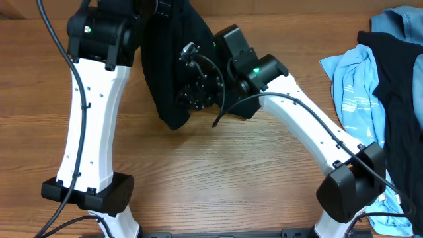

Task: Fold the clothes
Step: 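Lift the black shorts with both grippers and pull them left off the pile, then stretch the black shorts between grippers and lay them flat mid-table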

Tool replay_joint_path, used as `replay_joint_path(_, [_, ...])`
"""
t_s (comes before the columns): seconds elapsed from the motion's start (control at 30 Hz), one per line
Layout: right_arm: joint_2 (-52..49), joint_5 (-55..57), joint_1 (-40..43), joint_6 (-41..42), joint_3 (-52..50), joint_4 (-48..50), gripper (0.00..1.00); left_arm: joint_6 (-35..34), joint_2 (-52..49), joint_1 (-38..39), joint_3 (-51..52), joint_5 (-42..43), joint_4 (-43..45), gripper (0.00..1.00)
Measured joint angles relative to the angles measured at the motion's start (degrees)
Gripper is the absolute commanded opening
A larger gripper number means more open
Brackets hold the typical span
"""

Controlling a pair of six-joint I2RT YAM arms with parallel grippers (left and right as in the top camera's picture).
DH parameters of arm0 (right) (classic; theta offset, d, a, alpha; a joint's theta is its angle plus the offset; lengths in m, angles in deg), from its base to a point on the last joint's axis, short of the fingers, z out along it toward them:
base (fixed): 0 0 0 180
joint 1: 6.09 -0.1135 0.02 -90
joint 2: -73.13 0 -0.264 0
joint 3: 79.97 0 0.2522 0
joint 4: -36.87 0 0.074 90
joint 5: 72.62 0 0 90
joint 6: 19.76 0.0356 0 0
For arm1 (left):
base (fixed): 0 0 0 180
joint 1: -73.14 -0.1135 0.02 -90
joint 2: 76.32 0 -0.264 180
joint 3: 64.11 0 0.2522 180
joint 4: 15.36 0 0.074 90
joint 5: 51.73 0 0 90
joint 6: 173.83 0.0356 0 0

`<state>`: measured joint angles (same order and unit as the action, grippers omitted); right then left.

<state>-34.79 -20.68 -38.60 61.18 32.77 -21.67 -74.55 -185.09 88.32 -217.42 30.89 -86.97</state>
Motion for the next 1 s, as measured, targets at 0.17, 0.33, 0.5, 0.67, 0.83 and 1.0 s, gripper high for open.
replay_joint_path(0.17, [0.0, -5.0, 0.8, -3.3, 0.0, 3.3, 0.71, -0.2, 0.0, -0.7, 0.0, -0.2, 0.0, 0.04])
replay_joint_path(0.33, [0.0, -7.5, -1.0, -5.3, 0.0, 4.1, 0.63, -0.4, -0.1, -0.7, 0.0, -0.2, 0.4, 0.04])
replay_joint_path(0.5, [-1.8, -4.5, -3.9, -4.6, 0.0, 5.4, 0.29, -2.1, -0.1, -0.7, 0.0, -0.2, 0.9, 0.04])
replay_joint_path(0.67, [-6.3, 7.0, -3.8, 2.3, -0.2, 8.5, 0.04, -3.0, -0.1, -0.8, 0.0, -0.2, 0.9, 0.04])
replay_joint_path(0.83, [-1.9, 15.3, 2.0, 5.4, 0.9, 0.9, 0.04, -3.0, 1.0, -3.3, 0.0, -1.9, 1.1, 0.04])
replay_joint_path(1.0, [8.7, 19.0, 16.9, 5.9, 22.7, -12.9, 0.04, -3.2, 7.5, -5.5, 0.0, -3.0, 3.0, 0.04])
